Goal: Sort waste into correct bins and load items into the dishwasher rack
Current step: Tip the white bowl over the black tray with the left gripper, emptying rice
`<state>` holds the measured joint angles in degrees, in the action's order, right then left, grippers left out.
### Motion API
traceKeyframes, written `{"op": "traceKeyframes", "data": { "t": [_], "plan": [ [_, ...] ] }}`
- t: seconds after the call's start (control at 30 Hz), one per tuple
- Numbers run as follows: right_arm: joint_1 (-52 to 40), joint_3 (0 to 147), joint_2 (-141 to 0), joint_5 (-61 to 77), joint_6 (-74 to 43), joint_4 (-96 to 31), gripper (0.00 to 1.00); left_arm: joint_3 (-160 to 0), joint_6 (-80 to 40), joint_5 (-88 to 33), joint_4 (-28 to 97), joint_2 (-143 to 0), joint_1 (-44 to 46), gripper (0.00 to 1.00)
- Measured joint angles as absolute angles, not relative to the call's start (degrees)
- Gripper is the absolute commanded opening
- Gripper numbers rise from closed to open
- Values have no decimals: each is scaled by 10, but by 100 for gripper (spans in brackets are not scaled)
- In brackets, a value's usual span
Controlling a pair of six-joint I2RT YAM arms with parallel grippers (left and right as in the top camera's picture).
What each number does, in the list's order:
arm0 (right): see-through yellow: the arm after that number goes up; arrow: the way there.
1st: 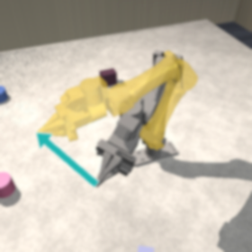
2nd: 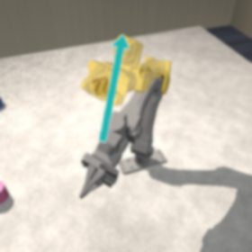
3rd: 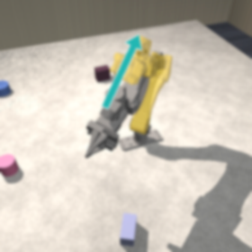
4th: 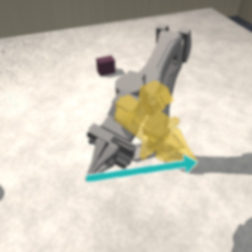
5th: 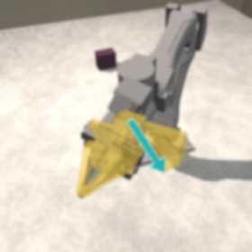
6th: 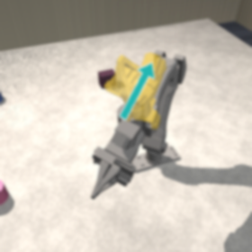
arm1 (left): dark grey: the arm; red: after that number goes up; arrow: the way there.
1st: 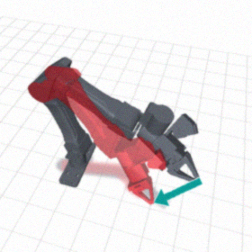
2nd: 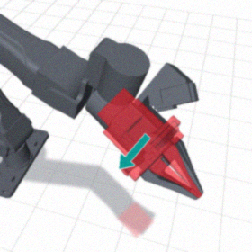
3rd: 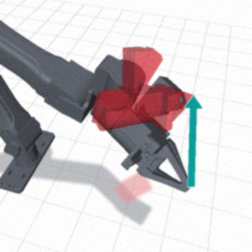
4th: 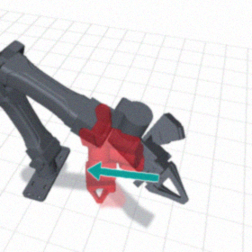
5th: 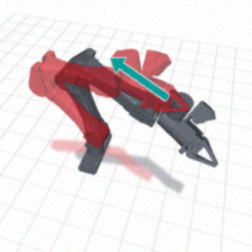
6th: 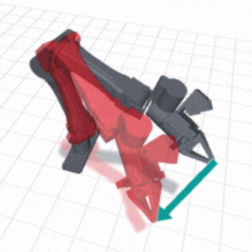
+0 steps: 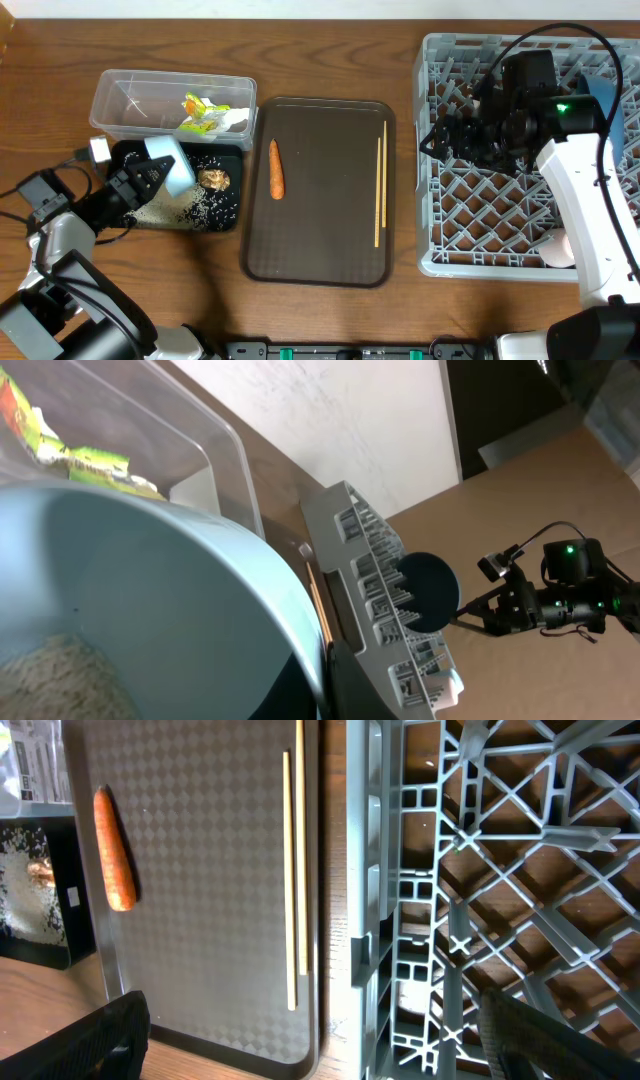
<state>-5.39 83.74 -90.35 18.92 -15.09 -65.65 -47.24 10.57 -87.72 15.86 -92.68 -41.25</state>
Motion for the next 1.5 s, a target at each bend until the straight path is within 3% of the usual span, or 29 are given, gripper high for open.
{"op": "traceKeyframes", "data": {
  "t": [1.5],
  "plan": [
    [-54, 837, -903, 189, -151, -649, 96, -456, 9, -858, 101, -934, -413, 6]
  ]
}}
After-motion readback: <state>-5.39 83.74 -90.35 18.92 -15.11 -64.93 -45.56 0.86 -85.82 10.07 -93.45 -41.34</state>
